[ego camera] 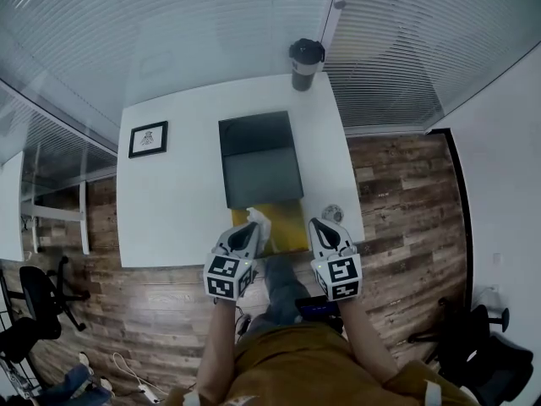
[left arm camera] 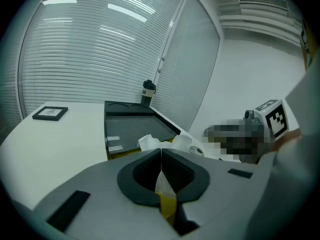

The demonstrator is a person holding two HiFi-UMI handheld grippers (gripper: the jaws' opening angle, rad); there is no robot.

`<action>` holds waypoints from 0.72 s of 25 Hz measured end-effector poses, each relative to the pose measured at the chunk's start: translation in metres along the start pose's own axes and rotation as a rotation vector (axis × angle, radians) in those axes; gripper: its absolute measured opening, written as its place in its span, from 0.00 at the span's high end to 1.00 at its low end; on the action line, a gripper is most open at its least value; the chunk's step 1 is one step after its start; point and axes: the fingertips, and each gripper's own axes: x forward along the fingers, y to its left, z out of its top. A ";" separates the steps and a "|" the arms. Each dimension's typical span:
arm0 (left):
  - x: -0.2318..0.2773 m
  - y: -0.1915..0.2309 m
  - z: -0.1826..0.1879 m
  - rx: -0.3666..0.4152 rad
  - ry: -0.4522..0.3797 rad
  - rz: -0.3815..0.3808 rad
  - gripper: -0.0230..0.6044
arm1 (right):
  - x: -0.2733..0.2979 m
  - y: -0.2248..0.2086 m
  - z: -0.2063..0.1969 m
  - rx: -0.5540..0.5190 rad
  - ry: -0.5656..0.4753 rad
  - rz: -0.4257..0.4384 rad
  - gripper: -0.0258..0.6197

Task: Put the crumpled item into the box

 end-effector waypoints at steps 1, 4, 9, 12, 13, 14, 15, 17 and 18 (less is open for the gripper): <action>0.003 -0.001 -0.002 0.004 0.010 -0.005 0.92 | 0.001 -0.001 -0.001 0.003 0.004 -0.001 0.94; 0.013 -0.002 -0.007 0.015 0.044 -0.018 0.92 | 0.004 -0.003 -0.005 0.010 0.017 -0.003 0.94; 0.026 -0.005 -0.011 0.014 0.094 -0.033 0.92 | 0.008 -0.007 -0.004 0.019 0.025 -0.002 0.94; 0.037 -0.008 -0.014 0.053 0.156 -0.037 0.92 | 0.013 -0.012 -0.004 0.022 0.031 -0.003 0.94; 0.040 -0.009 -0.015 0.073 0.178 -0.034 0.92 | 0.015 -0.012 -0.005 0.022 0.033 -0.004 0.94; 0.043 -0.010 -0.017 0.094 0.197 -0.032 0.92 | 0.016 -0.013 -0.005 0.023 0.035 -0.005 0.94; 0.046 -0.012 -0.019 0.111 0.213 -0.032 0.92 | 0.016 -0.013 -0.005 0.024 0.037 -0.006 0.94; 0.051 -0.016 -0.022 0.126 0.235 -0.044 0.92 | 0.017 -0.014 -0.006 0.024 0.041 -0.005 0.94; 0.054 -0.017 -0.023 0.126 0.244 -0.051 0.92 | 0.018 -0.015 -0.007 0.025 0.043 -0.005 0.94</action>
